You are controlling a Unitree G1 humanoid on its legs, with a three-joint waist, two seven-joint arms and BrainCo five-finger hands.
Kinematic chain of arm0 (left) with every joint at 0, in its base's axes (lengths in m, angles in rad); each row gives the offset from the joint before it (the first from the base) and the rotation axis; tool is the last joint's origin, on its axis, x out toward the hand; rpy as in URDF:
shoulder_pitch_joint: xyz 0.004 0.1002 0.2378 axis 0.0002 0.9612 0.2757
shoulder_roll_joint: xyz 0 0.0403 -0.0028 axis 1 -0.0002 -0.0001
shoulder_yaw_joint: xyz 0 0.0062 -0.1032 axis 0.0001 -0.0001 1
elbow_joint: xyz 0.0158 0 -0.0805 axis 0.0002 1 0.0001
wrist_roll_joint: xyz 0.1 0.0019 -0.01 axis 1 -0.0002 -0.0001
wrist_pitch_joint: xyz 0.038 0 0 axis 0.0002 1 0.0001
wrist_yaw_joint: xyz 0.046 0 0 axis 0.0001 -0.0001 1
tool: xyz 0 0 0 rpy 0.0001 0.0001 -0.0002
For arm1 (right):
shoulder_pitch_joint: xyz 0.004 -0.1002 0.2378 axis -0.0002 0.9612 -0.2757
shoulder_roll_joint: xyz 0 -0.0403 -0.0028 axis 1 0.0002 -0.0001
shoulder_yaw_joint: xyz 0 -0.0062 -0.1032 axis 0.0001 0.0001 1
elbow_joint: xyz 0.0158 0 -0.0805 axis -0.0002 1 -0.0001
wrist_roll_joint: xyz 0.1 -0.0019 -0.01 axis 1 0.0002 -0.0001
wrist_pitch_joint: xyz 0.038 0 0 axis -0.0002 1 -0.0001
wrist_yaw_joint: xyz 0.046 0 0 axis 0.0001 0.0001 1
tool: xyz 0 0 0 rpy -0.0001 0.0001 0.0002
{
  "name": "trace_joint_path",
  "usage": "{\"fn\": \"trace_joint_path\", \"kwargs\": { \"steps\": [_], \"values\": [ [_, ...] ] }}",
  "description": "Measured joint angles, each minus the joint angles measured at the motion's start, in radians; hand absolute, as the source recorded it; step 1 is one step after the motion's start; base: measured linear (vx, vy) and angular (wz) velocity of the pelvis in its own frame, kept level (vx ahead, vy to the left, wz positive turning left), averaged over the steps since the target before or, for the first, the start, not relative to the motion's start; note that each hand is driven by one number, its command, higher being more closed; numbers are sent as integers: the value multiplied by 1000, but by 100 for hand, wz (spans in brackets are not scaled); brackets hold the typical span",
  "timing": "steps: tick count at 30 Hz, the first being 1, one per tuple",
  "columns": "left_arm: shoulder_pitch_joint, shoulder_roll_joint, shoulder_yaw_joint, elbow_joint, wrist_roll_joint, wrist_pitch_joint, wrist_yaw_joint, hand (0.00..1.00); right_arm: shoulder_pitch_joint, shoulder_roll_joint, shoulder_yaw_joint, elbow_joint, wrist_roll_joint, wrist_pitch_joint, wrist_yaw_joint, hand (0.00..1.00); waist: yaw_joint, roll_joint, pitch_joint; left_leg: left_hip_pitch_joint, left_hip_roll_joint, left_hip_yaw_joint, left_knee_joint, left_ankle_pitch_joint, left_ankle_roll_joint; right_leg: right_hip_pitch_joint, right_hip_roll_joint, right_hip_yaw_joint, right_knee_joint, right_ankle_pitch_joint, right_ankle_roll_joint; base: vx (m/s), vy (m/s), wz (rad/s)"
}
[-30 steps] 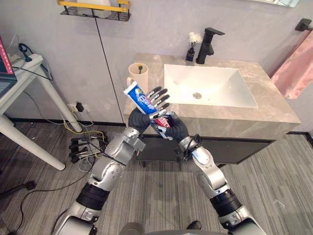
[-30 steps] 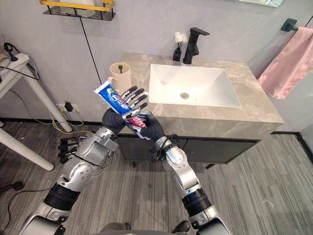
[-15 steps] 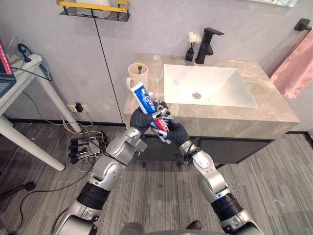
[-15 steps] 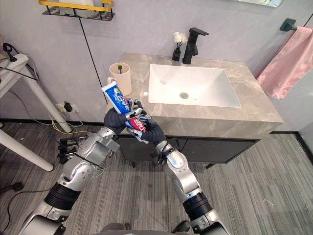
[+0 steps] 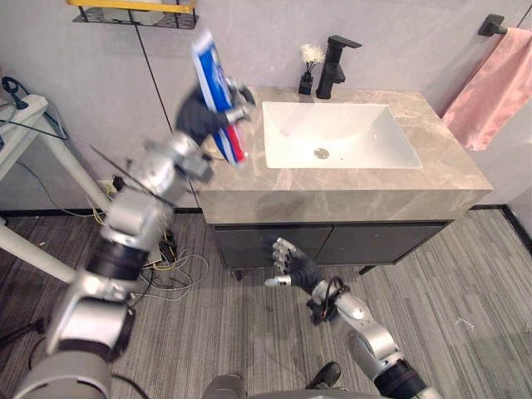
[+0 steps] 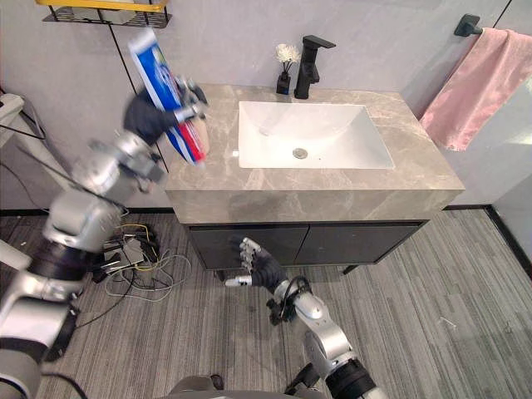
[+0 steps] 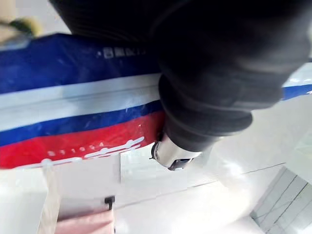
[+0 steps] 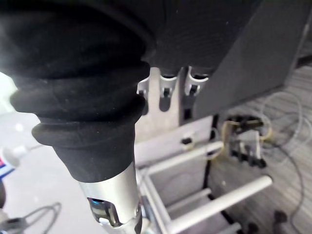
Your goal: Organize washtable
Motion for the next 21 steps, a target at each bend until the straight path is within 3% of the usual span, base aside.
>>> {"fn": "trace_joint_path", "kwargs": {
  "steps": [4,9,12,14,19,21],
  "values": [
    [-172,59,66,-1,60,-62,54,100,28,13,31,-2,-6,0,30,0,3,4,0,-2,8,0,0,5,-1,0,6,-30,0,-8,-10,31,35,5],
    [-280,59,99,-21,260,-169,169,100,48,18,47,-32,-38,-5,42,0,-5,6,-1,-2,1,-4,-1,5,-2,0,7,-40,0,-17,-21,19,49,1],
    [-304,59,89,3,358,-178,194,100,104,20,64,-66,-39,-5,43,0,-20,0,-1,-12,-1,4,3,4,-3,-7,4,-29,0,-17,-21,-18,55,-3],
    [-358,61,75,53,375,-178,198,100,141,20,70,-92,-39,-9,52,0,-20,-20,-1,-32,1,20,9,3,-3,-33,5,-18,0,-17,-21,-47,33,-19],
    [-472,72,66,172,340,-178,215,100,189,19,94,-106,-38,-9,59,0,-31,-65,11,-76,22,46,38,-16,-3,-74,17,7,0,-23,-29,-74,13,-20],
    [-496,95,63,207,306,-180,219,100,207,27,97,-107,-36,-10,59,0,-34,-81,15,-91,31,47,49,-19,-10,-87,26,-1,13,-76,-29,-26,-1,-4]
  ]
}}
